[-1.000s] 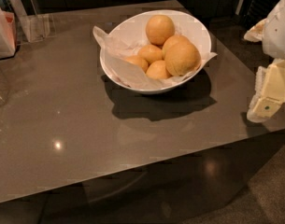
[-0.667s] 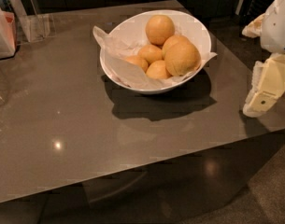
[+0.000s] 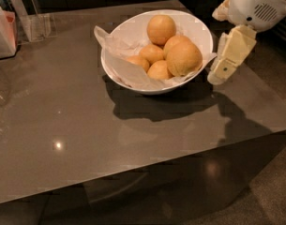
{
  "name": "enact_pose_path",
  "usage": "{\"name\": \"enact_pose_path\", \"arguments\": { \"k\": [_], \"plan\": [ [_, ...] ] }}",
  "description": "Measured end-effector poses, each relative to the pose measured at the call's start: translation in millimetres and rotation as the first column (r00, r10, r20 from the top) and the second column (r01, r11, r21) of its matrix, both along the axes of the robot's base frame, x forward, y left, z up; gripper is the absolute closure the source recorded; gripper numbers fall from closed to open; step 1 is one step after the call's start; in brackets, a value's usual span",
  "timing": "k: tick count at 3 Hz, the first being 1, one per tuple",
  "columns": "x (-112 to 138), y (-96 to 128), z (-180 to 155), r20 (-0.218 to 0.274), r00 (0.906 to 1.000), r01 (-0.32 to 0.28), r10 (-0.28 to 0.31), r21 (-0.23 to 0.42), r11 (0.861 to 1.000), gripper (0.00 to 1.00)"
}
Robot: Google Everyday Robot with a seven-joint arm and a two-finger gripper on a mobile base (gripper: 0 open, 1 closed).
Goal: Pick orange from white bowl
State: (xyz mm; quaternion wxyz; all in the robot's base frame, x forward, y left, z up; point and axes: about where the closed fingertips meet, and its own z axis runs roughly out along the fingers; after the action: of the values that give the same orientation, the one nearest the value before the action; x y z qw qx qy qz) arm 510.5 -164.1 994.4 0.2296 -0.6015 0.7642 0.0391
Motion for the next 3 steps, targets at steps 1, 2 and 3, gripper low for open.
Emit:
{"name": "enact_pose_path", "arguments": {
  "k": [1, 2, 3],
  "plan": [
    [3, 1, 3, 0.012, 0.9999, -0.001, 0.001, 0.003, 1.000, 0.00],
    [16, 4, -13, -0.016, 0.9992, 0.038, -0.037, 0.065, 0.997, 0.00],
    [35, 18, -36, -0.074, 0.9962, 0.054, -0.046, 0.111, 0.992, 0.00]
  ]
}}
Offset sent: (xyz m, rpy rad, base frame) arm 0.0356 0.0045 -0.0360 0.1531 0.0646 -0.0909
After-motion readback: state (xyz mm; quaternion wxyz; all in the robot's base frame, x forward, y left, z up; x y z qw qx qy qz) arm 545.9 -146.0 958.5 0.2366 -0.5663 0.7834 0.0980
